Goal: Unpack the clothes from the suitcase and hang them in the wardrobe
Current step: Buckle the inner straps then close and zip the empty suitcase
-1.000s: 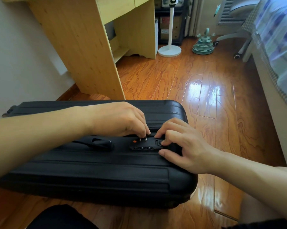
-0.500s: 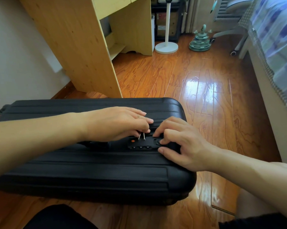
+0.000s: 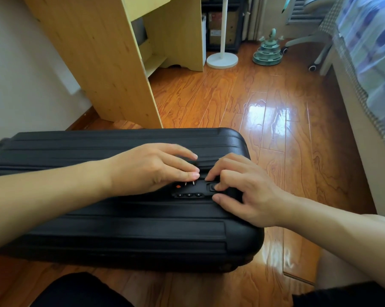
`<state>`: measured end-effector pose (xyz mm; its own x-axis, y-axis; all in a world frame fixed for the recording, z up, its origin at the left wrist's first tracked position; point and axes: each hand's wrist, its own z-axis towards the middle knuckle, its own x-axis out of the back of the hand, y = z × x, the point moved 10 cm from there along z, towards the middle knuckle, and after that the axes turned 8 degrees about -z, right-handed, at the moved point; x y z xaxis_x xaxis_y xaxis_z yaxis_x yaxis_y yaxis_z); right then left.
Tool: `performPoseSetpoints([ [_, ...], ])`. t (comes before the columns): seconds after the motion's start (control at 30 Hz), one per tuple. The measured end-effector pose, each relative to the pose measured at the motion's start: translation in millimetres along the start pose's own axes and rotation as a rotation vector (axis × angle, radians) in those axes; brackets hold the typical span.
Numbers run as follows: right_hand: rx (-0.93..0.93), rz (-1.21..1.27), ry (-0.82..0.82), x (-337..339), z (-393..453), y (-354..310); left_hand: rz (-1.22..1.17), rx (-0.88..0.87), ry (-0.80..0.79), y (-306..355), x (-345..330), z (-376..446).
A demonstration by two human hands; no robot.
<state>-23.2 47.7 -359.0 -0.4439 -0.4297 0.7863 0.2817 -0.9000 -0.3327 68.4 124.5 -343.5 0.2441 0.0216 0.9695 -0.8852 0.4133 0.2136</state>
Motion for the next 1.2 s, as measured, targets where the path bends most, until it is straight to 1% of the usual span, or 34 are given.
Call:
performPoseSetpoints([
  [0.1,0.001,-0.002,-0.003,0,0,0,-0.01,-0.008,0.011,3,1,1],
  [0.27,-0.005,0.0,-0.027,-2,0,0,-0.028,-0.023,-0.013,3,-2,1],
  [0.5,-0.028,-0.004,-0.02,-1,2,3,-0.068,-0.002,-0.04,-2,-1,3],
  [0.63,-0.042,-0.014,-0.027,-1,4,4,-0.088,0.047,-0.036,-5,-1,4],
  [0.77,-0.01,0.013,-0.064,-2,1,2,-0.122,0.087,-0.015,-5,-2,-1],
  [0.87,-0.13,0.08,-0.044,0,-3,13,-0.14,0.113,-0.019,-7,-2,-4],
  [0.93,-0.168,0.092,-0.027,1,-2,17,-0.159,0.153,-0.024,-10,-1,-7],
  [1.07,-0.115,0.049,-0.014,2,-1,12,-0.171,0.218,-0.038,-11,-3,-14],
  [1.2,-0.112,0.043,-0.013,2,-3,10,-0.132,0.211,-0.031,-6,-4,-22],
])
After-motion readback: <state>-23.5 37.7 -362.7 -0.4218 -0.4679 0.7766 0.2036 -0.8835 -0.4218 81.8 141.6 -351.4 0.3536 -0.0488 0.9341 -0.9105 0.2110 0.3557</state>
